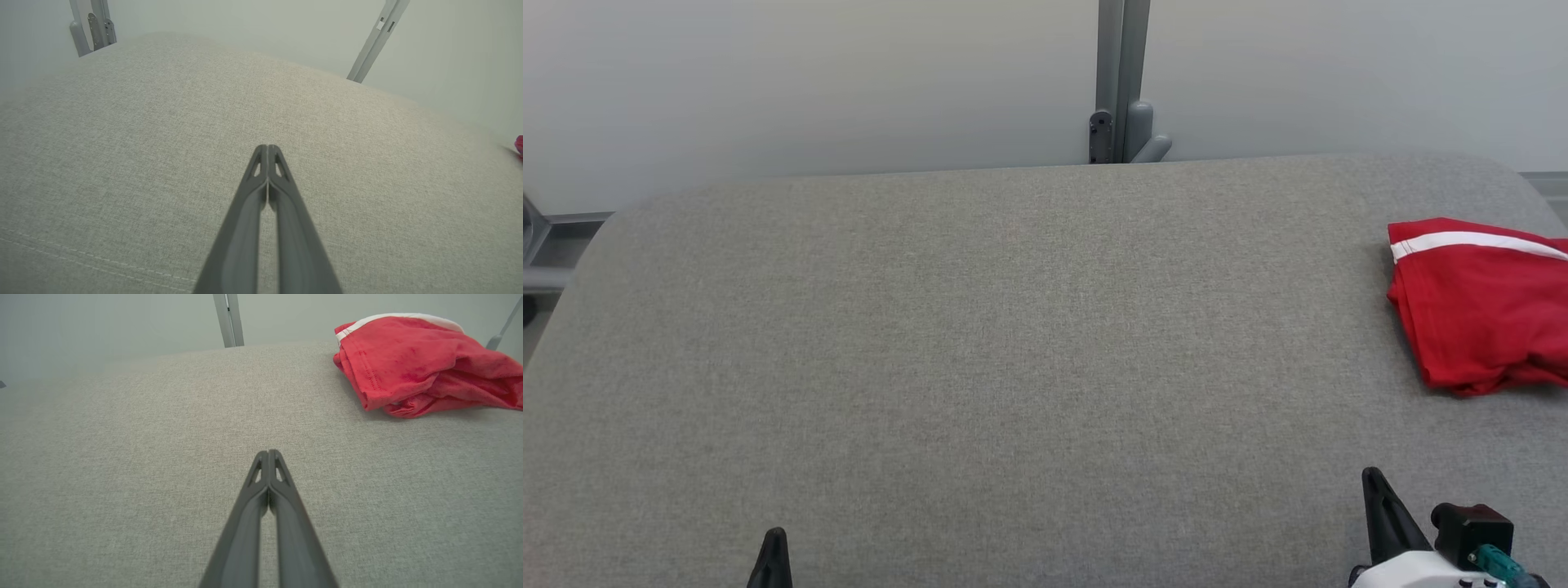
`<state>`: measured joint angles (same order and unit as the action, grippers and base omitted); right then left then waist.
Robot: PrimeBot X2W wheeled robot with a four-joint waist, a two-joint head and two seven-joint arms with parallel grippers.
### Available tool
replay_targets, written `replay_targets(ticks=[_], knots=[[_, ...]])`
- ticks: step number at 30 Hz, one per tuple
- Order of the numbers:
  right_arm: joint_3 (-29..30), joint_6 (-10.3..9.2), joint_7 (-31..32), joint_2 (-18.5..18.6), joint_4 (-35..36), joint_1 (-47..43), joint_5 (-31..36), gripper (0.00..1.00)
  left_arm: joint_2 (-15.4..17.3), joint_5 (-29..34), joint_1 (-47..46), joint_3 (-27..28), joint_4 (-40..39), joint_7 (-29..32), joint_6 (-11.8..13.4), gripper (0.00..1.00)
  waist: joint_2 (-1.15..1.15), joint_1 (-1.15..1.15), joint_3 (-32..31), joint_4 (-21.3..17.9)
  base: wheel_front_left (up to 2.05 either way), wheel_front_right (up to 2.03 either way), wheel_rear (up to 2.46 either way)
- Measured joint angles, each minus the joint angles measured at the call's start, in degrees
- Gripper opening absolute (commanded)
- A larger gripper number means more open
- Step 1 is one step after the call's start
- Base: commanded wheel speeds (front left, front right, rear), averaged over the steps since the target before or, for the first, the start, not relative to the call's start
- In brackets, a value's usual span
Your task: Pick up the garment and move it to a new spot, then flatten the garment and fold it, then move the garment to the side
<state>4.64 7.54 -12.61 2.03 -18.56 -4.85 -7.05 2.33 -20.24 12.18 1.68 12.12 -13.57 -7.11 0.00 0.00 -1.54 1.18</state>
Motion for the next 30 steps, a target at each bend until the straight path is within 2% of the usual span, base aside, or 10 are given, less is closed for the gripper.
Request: replay_targets(ticks=[15,30], knots=[[0.0,0.0,3.5,0.0,0.8,1.9,-17.0,0.0,0.4,-15.1,-3.8,0.2,1.0,3.5,0.0,0.0,0.0,0.0,0.2,-0.1,0.0,0.0,0.0],[0.4,-0.01,6.5,0.1,1.4,3.8,-30.4,0.0,0.7,-26.7,-6.8,0.6,1.3,6.5,0.0,0.0,0.0,0.0,0.4,-0.3,0.0,0.0,0.0]])
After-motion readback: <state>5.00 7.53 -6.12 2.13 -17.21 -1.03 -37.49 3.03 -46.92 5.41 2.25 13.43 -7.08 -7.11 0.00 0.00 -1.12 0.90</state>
